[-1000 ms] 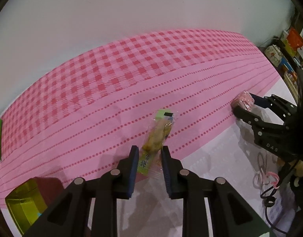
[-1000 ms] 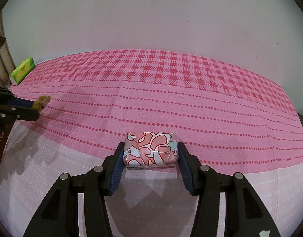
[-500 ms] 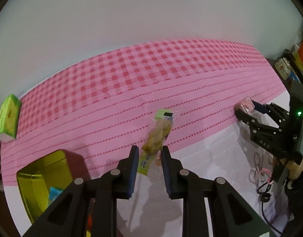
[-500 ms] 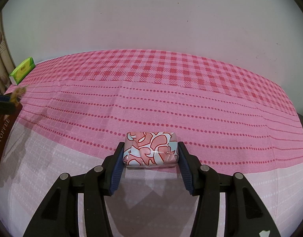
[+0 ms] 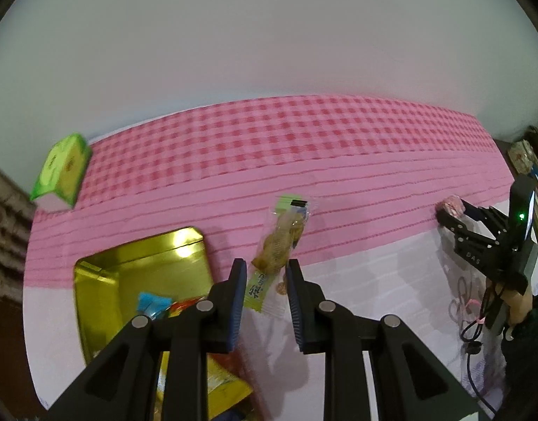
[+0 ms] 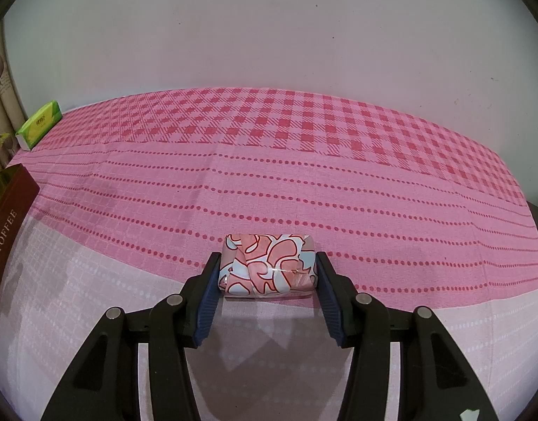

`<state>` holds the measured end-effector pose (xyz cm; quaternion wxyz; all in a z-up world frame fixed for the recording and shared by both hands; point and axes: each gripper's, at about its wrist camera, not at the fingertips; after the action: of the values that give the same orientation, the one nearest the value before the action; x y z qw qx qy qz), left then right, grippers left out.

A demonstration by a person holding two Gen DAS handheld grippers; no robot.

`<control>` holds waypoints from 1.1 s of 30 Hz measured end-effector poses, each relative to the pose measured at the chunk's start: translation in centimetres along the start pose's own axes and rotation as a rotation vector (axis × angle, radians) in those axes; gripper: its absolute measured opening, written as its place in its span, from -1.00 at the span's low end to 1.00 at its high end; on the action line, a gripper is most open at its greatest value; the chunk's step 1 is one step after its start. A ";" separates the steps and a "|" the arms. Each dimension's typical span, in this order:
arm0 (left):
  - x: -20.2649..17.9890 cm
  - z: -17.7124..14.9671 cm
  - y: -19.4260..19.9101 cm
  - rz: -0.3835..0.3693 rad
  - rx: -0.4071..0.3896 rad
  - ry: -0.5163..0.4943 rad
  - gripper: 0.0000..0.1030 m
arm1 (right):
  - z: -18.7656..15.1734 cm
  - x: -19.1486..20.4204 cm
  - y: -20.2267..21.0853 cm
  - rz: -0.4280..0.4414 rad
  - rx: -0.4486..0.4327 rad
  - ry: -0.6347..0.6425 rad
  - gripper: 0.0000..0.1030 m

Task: Organize snacks
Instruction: 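Carry the clear candy into the tin and open the left tool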

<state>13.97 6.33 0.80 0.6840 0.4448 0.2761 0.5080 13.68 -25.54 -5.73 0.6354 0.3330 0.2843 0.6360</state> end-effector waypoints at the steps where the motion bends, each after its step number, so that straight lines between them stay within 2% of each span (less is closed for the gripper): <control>1: 0.5 -0.3 0.2 0.001 0.000 0.014 -0.54 | 0.0 0.0 0.0 0.000 0.000 0.000 -0.06; 19: 7.2 -5.0 2.9 0.120 0.023 0.181 -0.54 | 0.0 0.0 0.0 -0.001 0.000 0.000 -0.06; 33: 8.4 -7.9 0.7 0.180 0.107 0.191 -0.54 | 0.0 0.1 -0.1 -0.003 0.001 0.001 -0.05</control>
<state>9.88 16.93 -1.52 0.5815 0.4533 0.3254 0.5920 13.74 -25.48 -5.81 0.6361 0.3325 0.2853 0.6351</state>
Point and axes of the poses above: each gripper's, at about its wrist camera, not at the fingertips, and y roughly against the way its jaws point, x to its left, z to its top, and after that the axes turned 10 degrees about -y, right-handed
